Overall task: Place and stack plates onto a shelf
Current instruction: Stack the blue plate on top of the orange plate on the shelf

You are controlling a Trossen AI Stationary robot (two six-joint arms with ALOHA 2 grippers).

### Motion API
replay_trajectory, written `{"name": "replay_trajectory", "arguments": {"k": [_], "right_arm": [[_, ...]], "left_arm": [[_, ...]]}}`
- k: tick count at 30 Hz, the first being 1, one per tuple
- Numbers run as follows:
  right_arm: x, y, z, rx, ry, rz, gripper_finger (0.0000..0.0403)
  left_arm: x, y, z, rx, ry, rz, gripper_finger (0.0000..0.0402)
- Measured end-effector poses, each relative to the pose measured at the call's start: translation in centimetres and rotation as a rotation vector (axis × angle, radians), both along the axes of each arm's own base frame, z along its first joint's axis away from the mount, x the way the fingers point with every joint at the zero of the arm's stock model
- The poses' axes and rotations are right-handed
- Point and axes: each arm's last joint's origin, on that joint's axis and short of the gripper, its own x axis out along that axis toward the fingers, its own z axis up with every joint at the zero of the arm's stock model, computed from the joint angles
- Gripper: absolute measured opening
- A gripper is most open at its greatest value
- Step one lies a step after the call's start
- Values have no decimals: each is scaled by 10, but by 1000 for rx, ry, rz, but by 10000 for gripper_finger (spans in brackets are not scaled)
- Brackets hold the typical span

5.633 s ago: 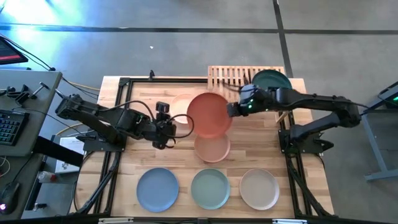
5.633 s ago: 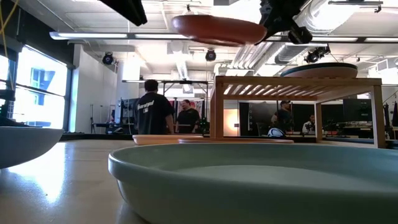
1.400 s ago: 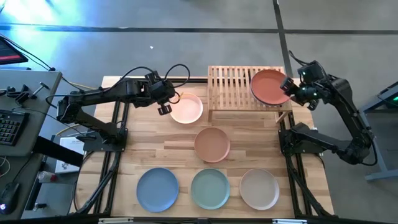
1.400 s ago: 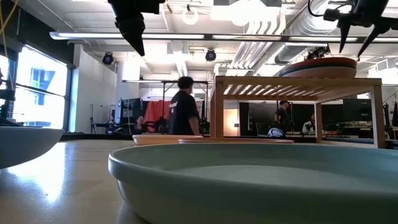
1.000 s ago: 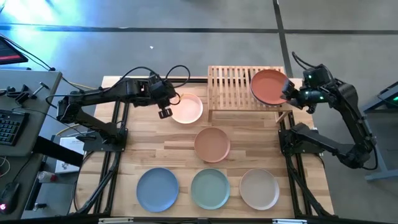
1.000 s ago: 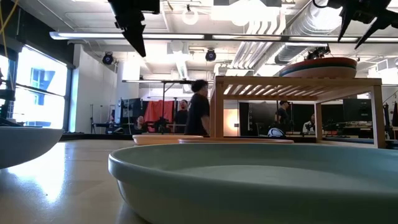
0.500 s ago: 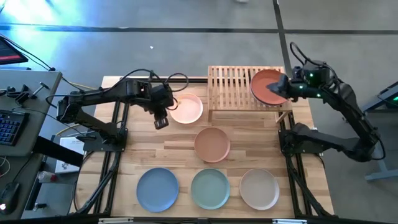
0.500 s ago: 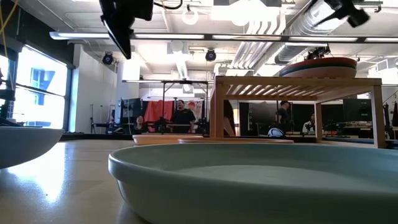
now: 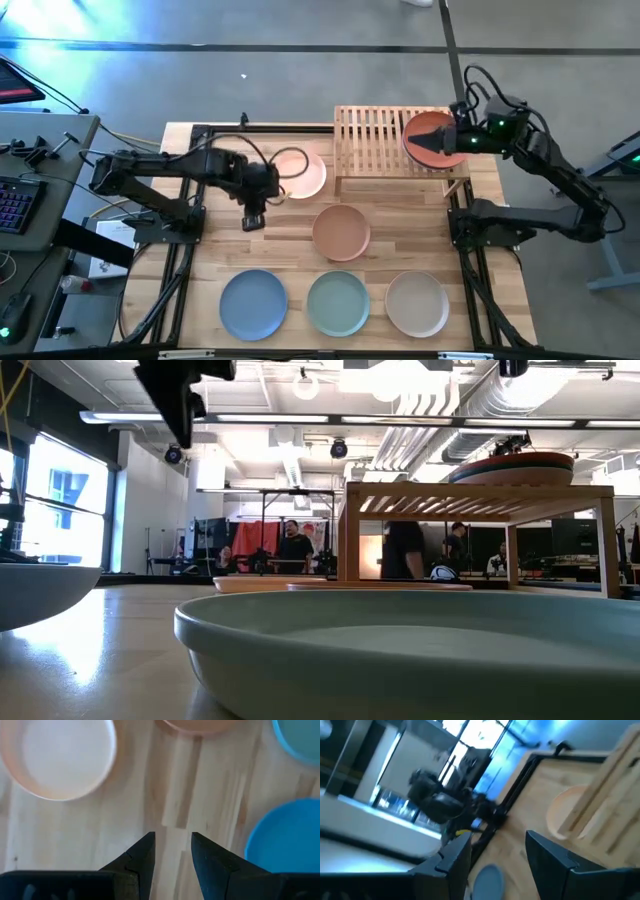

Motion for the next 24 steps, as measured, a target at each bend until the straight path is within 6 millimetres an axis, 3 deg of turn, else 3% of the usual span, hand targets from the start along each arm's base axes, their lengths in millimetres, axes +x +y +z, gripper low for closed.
{"name": "replay_trajectory", "arguments": {"k": [6,10,24], "right_arm": [[8,11,-2,-46,13,142,169],[10,17,-2,-70,14,190,169],[13,24,-2,-126,16,248,169]], "left_arm": [[-8,-26,-29,12,103,-134,115],[-14,-40,-43,6,143,-135,115],[-16,-78,-65,-40,81,-94,115]]}}
